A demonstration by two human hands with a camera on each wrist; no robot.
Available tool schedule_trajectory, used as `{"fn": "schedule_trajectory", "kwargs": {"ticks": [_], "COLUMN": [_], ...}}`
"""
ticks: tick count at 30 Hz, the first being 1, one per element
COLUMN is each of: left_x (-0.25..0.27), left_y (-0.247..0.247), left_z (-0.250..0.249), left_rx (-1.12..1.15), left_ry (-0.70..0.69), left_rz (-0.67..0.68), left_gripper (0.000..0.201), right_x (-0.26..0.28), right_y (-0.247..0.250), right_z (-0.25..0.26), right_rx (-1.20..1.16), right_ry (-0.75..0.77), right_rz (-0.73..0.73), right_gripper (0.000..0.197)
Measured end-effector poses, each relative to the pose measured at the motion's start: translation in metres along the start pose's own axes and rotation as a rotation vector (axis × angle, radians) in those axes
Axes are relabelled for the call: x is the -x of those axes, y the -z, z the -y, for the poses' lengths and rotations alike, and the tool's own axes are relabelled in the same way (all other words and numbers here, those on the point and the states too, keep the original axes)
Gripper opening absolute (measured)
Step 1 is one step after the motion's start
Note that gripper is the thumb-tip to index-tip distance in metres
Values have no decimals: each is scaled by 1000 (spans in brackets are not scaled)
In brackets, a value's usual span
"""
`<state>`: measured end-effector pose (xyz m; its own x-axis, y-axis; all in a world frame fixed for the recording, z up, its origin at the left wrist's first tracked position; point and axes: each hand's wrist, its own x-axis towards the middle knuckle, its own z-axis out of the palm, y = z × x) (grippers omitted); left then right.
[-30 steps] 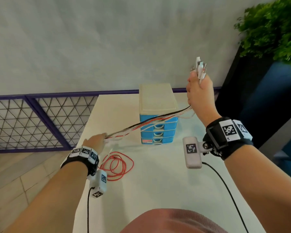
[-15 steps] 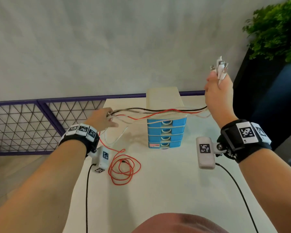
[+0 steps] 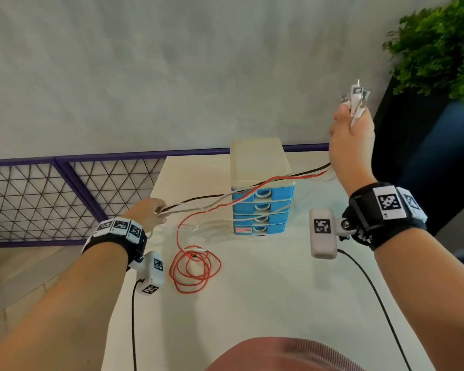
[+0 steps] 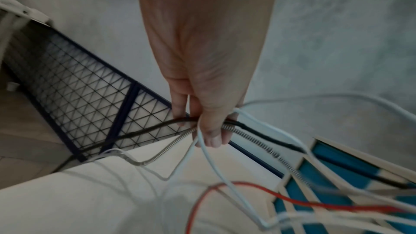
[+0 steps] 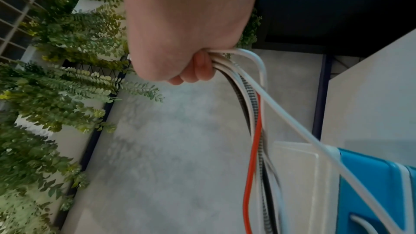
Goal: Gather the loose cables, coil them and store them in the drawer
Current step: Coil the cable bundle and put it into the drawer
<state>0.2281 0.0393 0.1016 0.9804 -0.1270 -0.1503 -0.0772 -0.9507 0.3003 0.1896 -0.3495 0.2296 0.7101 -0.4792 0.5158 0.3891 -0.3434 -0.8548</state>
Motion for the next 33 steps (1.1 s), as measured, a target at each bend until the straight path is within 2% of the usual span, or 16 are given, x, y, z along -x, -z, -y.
{"fn": "schedule_trajectory", "kwargs": {"ticks": [4,6,8,10,12,14,17,19,21,24,28,33], "left_x": [-3,-2,1,1,-1,0,10,23,36,48,51,55], "left_y": [-5,-6,-7,-5,-1,4,17,28,34,30,10,0], "left_z": [-15,-14,-14,-20,-39,-68,-126,-167,-199,-227,-230,-229], "left_rx": [-111,-160,-199,-154,64,226,260,357,492,484,567,536], "left_ry": [-11,47,123,108,6,-119,-311,-407,-478,-561,-548,-556], "left_rz": [40,77,171,290,357,332,291,272,268,238,115,72], "left_gripper": [24,40,59,71,58,51,73,78,64,26,24,19], "right_x": [4,3,0,-2,0,6,19,27,36,44,47,54], "right_y": [-7,-4,-2,-4,-9,-16,-30,-40,-48,-51,-46,-41], "right_z": [0,0,-1,-2,-3,-2,0,1,5,10,9,9], "right_rx": [-22,-29,-50,-105,-188,-246,-379,-471,-528,-610,-630,-683], "right_ry": [-37,-47,-72,-137,-204,-262,-364,-423,-458,-480,-459,-483], "right_rz": [32,22,17,14,19,71,201,278,338,383,410,474], "right_gripper": [25,25,24,23,25,27,28,28,29,28,28,31]}}
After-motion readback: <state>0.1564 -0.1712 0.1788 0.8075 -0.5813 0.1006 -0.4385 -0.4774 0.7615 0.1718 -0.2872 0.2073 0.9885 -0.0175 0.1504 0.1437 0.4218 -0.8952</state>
